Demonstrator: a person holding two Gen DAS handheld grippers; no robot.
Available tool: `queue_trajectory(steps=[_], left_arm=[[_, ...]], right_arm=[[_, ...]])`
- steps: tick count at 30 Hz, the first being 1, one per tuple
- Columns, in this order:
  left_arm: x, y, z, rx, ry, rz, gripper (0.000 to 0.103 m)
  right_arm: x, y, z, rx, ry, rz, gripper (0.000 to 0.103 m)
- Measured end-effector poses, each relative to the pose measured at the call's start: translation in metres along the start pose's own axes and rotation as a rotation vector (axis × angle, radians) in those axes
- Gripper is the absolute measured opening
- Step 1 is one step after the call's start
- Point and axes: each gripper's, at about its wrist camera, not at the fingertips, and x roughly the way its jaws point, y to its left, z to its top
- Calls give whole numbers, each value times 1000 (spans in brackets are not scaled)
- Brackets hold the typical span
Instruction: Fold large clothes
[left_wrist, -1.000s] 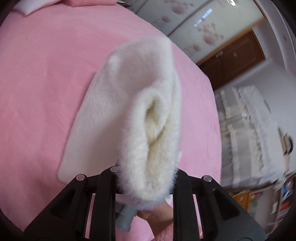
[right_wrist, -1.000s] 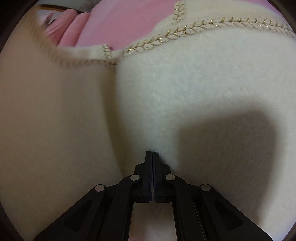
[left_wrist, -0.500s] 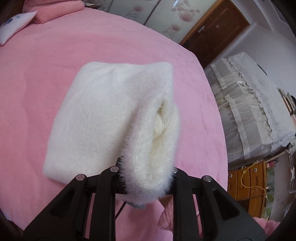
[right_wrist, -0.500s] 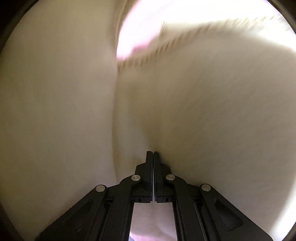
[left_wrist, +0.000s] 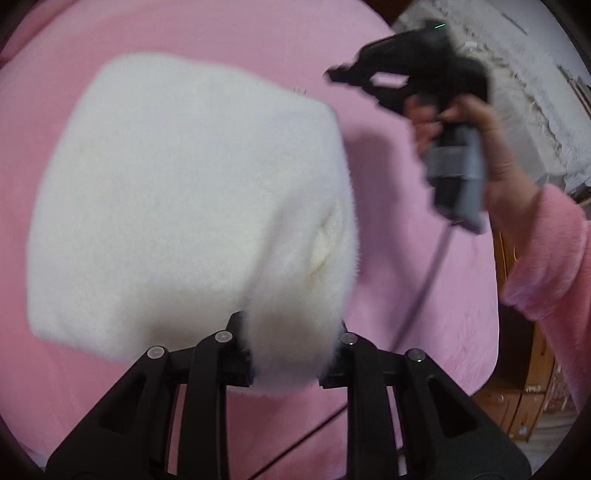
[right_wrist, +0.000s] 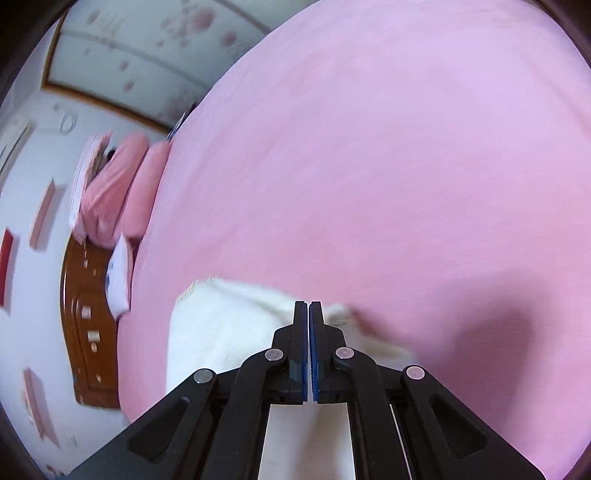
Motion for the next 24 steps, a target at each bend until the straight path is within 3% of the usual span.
queue_trajectory(steps=[2, 4, 9, 13, 14, 16, 18, 21, 24], left_arm=[[-3, 1, -7, 4, 24, -46, 31], [-15, 10, -16, 15, 69, -103, 56], [-48, 30, -22, -56, 85, -134, 63], [-68, 73, -24, -144, 28, -25, 70], [-70, 85, -20, -171, 19, -1, 70], [-68, 108, -15, -222, 18, 29, 70], [-71, 128, -11, -258, 1, 35, 70], [-72, 127, 0, -252, -25, 59, 70], [-77, 121, 8, -201, -58, 163, 70]], right_arm=[[-16, -12, -5, -1, -6, 0, 4], [-33, -20, -19, -10, 7, -15, 4], [-64, -20, -79, 35, 139, 37, 6], [-61, 3, -136, 52, 204, 59, 28], [-55, 10, -139, 58, 213, 58, 31], [-45, 17, -150, 60, 240, 37, 48], [-28, 24, -166, 31, 248, -10, 47], [-13, 35, -182, -14, 250, -73, 21], [1, 47, -201, 81, 225, -75, 11]])
